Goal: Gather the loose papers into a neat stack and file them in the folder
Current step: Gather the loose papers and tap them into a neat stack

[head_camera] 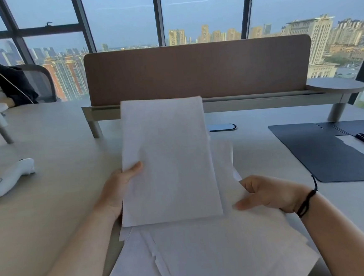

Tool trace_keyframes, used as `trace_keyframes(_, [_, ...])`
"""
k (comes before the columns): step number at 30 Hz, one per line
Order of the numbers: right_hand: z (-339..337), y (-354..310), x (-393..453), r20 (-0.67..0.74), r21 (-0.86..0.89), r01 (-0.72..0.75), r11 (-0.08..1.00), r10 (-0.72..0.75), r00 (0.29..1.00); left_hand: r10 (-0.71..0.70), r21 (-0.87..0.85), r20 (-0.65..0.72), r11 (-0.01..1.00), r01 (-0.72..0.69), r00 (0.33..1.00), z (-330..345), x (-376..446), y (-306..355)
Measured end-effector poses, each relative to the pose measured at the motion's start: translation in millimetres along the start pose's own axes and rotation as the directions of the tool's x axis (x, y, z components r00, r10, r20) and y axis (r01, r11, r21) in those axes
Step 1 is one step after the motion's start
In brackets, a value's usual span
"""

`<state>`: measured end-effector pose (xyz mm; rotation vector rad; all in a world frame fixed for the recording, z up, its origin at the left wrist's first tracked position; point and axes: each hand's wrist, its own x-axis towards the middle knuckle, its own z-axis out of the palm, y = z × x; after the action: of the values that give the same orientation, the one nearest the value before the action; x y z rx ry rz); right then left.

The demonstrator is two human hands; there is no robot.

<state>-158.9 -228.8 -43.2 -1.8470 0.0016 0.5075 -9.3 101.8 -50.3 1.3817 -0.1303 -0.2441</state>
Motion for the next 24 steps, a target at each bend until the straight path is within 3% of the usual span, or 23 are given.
trace_keyframes(3, [-3, 1, -2, -0.014, 0.002, -0.001, 1.000, 0.001, 1.000, 0.014, -0.130, -0.094, 0.991, -0.026, 0.995, -9, 5, 3])
trace_keyframes(8, [-22, 5, -14, -0.143, 0.224, 0.080, 0.971, -0.048, 0.989, -0.017, -0.268, -0.166, 0.963, -0.028, 0.986, -17, 5, 6])
trace_keyframes(12, [-25, 8, -11, -0.313, 0.352, 0.189, 0.917, -0.075, 0.947, -0.080, -0.256, -0.135, 0.966, 0.043, 0.988, -14, 5, 3])
trace_keyframes(17, [-7, 2, 3, -0.449, 0.361, 0.262, 0.895, -0.080, 0.890, -0.120, -0.267, -0.056, 0.958, 0.102, 0.991, -3, 3, 1])
trace_keyframes(24, [26, -11, 17, -0.501, 0.341, 0.253, 0.905, -0.053, 0.864, -0.105, -0.281, 0.011, 0.954, 0.103, 0.994, 6, -1, 1])
